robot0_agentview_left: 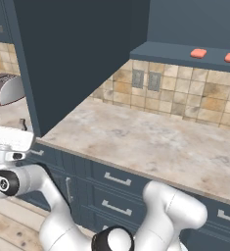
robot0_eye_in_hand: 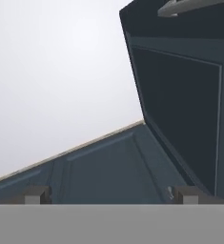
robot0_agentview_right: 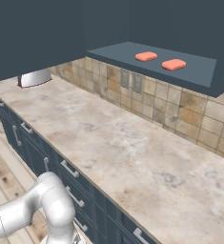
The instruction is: Pick up the bar soap and bar soap from the sink, and place them back in the cabinet, and close the cabinet door.
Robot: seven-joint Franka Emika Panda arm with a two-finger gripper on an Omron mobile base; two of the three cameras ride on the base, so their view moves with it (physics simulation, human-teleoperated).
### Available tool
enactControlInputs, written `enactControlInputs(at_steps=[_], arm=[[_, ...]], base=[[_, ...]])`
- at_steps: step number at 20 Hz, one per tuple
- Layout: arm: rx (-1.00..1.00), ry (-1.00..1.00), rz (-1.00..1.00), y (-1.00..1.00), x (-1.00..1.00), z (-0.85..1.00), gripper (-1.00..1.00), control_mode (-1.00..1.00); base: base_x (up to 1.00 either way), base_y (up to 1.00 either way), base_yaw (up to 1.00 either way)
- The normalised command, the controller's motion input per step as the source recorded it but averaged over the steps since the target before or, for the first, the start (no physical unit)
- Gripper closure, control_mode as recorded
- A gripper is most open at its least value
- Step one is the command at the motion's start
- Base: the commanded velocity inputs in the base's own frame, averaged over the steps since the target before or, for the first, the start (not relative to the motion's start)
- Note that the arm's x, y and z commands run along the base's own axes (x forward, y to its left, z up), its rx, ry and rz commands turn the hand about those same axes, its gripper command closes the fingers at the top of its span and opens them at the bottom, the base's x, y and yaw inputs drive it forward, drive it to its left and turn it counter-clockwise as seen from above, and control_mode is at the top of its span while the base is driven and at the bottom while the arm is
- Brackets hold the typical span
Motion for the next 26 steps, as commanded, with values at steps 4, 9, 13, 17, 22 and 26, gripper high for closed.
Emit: enactControlInputs(at_steps=[4,9,13,17,22,26], arm=[[0.00,-0.03,0.00,0.09,0.07,0.08,-1.00,-1.00],[0.00,-0.02,0.00,0.07,0.06,0.07,-1.00,-1.00],[0.00,-0.03,0.00,0.01,0.03,0.09,-1.00,-1.00],[0.00,-0.04,0.00,0.00,0.03,0.12,-1.00,-1.00],[0.00,-0.01,0.00,0.00,0.01,0.14,-1.00,-1.00],[0.00,-0.02,0.00,0.00,0.00,0.10,-1.00,-1.00]], base=[[0.00,0.00,0.00],[0.00,0.00,0.00],[0.00,0.00,0.00],[0.00,0.00,0.00],[0.00,0.00,0.00],[0.00,0.00,0.00]])
